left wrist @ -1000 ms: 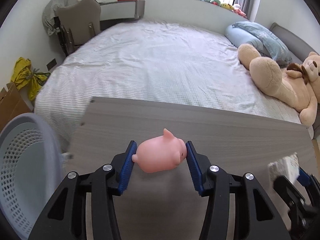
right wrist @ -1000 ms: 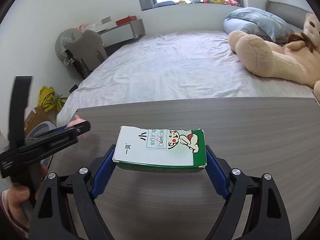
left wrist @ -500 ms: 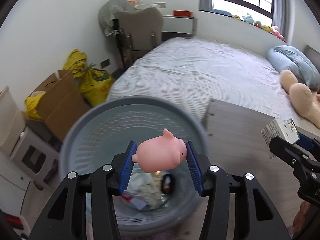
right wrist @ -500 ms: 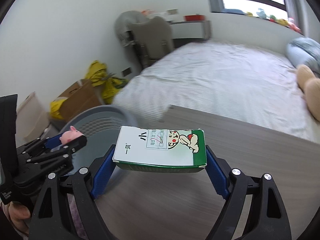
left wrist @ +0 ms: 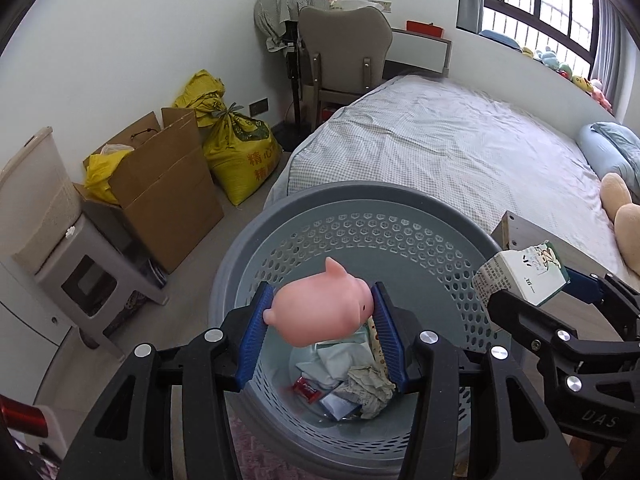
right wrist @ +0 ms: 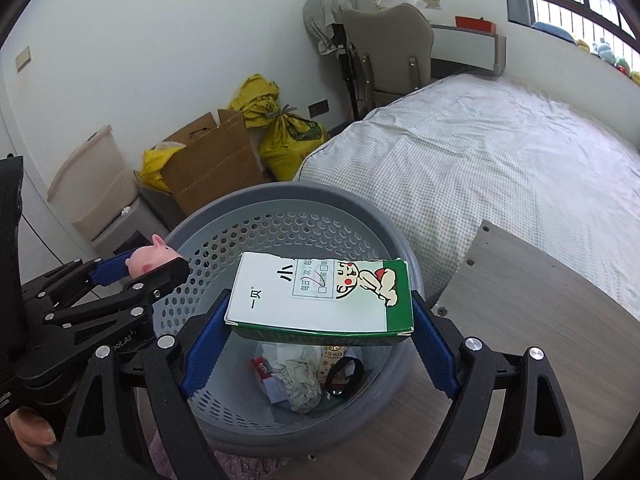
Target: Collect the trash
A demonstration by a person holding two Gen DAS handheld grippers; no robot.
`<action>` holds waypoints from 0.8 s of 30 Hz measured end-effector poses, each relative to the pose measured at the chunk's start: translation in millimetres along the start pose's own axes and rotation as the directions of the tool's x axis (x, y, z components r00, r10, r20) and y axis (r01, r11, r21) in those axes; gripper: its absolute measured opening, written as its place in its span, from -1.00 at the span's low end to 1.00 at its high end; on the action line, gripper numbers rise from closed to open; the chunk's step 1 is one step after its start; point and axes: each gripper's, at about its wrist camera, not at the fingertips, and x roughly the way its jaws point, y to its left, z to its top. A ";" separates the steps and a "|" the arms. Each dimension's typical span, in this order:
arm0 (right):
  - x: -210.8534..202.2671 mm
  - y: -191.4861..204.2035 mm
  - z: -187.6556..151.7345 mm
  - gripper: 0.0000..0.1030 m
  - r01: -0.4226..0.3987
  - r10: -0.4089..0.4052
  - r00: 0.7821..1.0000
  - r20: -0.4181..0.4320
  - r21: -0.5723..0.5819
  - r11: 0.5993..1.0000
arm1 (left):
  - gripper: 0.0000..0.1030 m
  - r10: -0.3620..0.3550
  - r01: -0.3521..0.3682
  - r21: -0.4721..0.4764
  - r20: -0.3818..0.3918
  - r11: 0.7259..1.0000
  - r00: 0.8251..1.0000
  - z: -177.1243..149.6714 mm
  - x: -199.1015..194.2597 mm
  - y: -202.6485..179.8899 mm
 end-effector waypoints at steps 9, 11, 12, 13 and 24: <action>0.3 -4.6 2.5 0.88 0.017 -0.017 1.000 0.014 0.016 1.000 | 0.29 -0.002 0.002 -0.030 0.005 1.000 1.000 4.6 -0.1 8.8; -0.4 -5.4 2.0 0.88 0.021 -0.021 1.000 0.016 0.017 1.000 | 0.30 -0.001 0.001 -0.032 0.003 0.999 1.000 5.1 0.0 8.6; -0.9 -5.6 1.8 0.88 0.023 -0.023 1.000 0.018 0.017 1.000 | 0.32 0.000 0.000 -0.033 0.004 0.999 1.000 4.7 -0.4 8.3; -2.0 -5.5 1.2 0.88 0.024 -0.024 1.000 0.020 0.017 1.000 | 0.33 0.001 0.000 -0.034 0.004 0.999 1.000 4.5 -1.1 7.8; -5.3 -9.3 -0.8 0.88 0.032 -0.033 0.999 0.024 0.035 0.999 | 0.43 0.028 -0.028 -0.062 -0.004 0.998 1.000 1.7 -6.0 11.0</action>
